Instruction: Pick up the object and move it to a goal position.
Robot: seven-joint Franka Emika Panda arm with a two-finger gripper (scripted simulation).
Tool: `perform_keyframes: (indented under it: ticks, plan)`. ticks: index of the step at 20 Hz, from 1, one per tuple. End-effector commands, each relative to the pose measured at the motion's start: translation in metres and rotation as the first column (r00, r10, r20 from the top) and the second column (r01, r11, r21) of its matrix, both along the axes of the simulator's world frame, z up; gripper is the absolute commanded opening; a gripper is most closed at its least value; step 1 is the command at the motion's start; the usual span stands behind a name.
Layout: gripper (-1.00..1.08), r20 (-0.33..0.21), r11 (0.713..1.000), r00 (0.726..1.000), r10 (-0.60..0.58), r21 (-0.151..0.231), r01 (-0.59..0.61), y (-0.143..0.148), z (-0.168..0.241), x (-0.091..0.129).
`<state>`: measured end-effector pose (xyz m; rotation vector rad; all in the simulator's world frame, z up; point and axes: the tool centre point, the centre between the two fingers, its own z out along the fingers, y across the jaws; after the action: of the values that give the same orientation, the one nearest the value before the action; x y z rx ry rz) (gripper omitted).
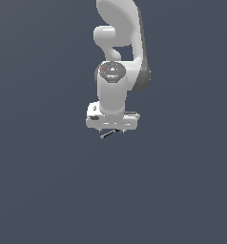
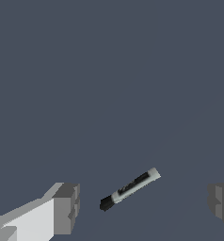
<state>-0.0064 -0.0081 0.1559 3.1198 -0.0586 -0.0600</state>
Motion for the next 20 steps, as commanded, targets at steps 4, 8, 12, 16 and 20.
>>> perform_keyframes:
  ticks: [4, 8, 12, 16, 20]
  plan:
    - [1.00, 0.004, 1.000, 1.000, -0.003, -0.001, 0.003, -0.005, 0.002, 0.001]
    - [1.00, 0.018, 1.000, 1.000, -0.013, -0.006, 0.013, -0.025, 0.009, 0.006]
    - [1.00, 0.023, 1.000, 1.000, -0.016, -0.008, 0.016, -0.032, 0.011, 0.007]
    - [1.00, 0.022, 1.000, 0.999, -0.024, -0.007, 0.024, -0.030, 0.009, 0.006]
    - [1.00, 0.023, 0.999, 0.998, -0.054, -0.005, 0.054, -0.029, 0.006, 0.004]
